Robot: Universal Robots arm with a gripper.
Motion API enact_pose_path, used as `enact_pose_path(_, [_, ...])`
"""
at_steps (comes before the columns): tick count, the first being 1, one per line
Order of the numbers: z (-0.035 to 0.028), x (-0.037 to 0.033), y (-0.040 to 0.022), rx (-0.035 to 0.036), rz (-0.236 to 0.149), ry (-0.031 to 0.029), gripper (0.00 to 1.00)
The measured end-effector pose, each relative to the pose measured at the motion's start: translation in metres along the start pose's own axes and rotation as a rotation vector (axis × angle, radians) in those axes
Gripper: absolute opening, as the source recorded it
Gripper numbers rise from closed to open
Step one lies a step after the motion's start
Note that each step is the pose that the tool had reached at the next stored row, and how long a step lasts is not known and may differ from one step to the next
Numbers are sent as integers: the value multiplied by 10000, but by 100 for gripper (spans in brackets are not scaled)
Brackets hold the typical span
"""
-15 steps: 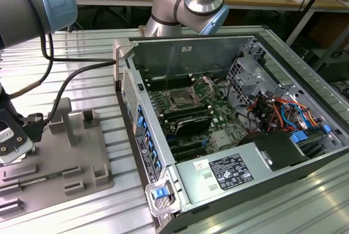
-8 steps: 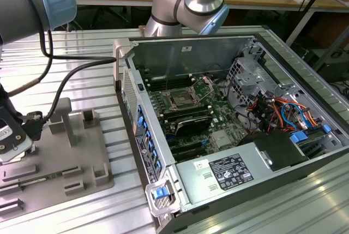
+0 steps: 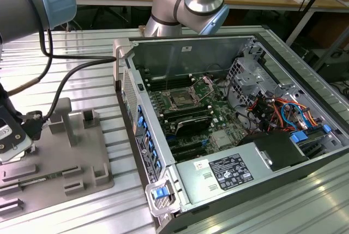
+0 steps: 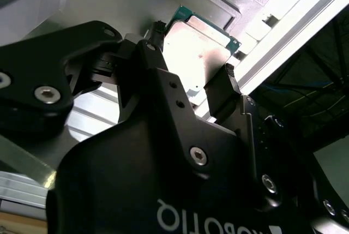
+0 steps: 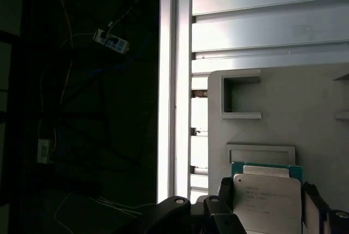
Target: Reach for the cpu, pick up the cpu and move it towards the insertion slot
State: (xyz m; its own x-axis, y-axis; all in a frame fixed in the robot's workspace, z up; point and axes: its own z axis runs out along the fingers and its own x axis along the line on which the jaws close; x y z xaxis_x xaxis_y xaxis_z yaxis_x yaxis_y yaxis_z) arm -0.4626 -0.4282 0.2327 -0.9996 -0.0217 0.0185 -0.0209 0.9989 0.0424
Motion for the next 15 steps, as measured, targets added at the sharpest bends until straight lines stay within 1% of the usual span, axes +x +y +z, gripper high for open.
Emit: enact_pose_path(15, [-42, 1, 2, 0, 0, 1, 55])
